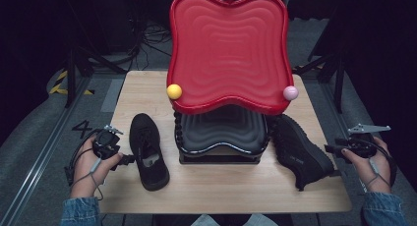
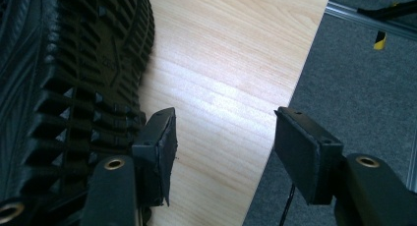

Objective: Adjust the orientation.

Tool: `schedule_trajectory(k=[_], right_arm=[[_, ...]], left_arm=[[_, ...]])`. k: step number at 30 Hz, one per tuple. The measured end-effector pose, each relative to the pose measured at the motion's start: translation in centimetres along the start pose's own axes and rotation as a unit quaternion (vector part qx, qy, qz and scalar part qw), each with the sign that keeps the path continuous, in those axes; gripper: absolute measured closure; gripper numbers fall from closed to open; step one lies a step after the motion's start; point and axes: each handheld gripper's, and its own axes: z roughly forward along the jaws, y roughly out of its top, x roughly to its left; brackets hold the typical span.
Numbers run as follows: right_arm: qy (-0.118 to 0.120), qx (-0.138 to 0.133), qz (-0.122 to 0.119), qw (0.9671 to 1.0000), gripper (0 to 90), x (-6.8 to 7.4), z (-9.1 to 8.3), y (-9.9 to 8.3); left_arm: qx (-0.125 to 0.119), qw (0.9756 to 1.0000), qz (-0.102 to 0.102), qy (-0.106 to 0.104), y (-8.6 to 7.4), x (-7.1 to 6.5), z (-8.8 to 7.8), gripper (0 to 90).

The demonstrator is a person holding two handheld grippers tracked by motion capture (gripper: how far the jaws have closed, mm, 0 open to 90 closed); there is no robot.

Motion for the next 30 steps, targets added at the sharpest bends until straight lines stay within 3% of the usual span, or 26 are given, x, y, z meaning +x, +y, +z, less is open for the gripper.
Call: schedule_trajectory(k=[5,8,13,18,23,26,28,30], right_arm=[[-0.006,0.013,0.005,0.9999,41.4,-0.1,0.2,-0.1],[-0.01,0.01,0.001,0.9999,40.6,-0.2,0.1,-0.1],[-0.011,0.012,0.006,0.9999,39.9,-0.2,-0.1,-0.1],[-0.009,0.01,0.007,0.9999,39.5,-0.1,0.0,-0.1],[-0.003,0.006,0.012,0.9999,39.3,-0.3,0.0,-0.2],[-0.003,0.008,0.013,0.9999,39.3,-0.4,0.0,-0.3],[-0.003,0.008,0.014,0.9999,39.3,-0.4,0.0,-0.4],[-0.001,0.007,0.015,0.9999,39.2,-0.3,0.0,-0.4]], left_arm=[[0.006,0.9999,0.007,0.014,0.2,-0.5,-0.6,25.5],[-0.009,0.9999,0.005,0.003,0.5,-0.8,-1.1,26.5],[-0.023,0.9995,0.017,0.013,0.8,-1.6,-2.0,28.8],[-0.054,0.9979,0.025,-0.024,1.2,-2.8,-3.4,32.0],[-0.059,0.9966,0.043,-0.039,1.6,-4.3,-4.5,33.5],[-0.056,0.9966,0.045,-0.041,1.8,-5.2,-5.0,33.8],[-0.052,0.9967,0.032,-0.054,1.8,-5.8,-5.4,36.0],[-0.058,0.9956,0.034,-0.065,1.9,-6.6,-5.9,37.6]])
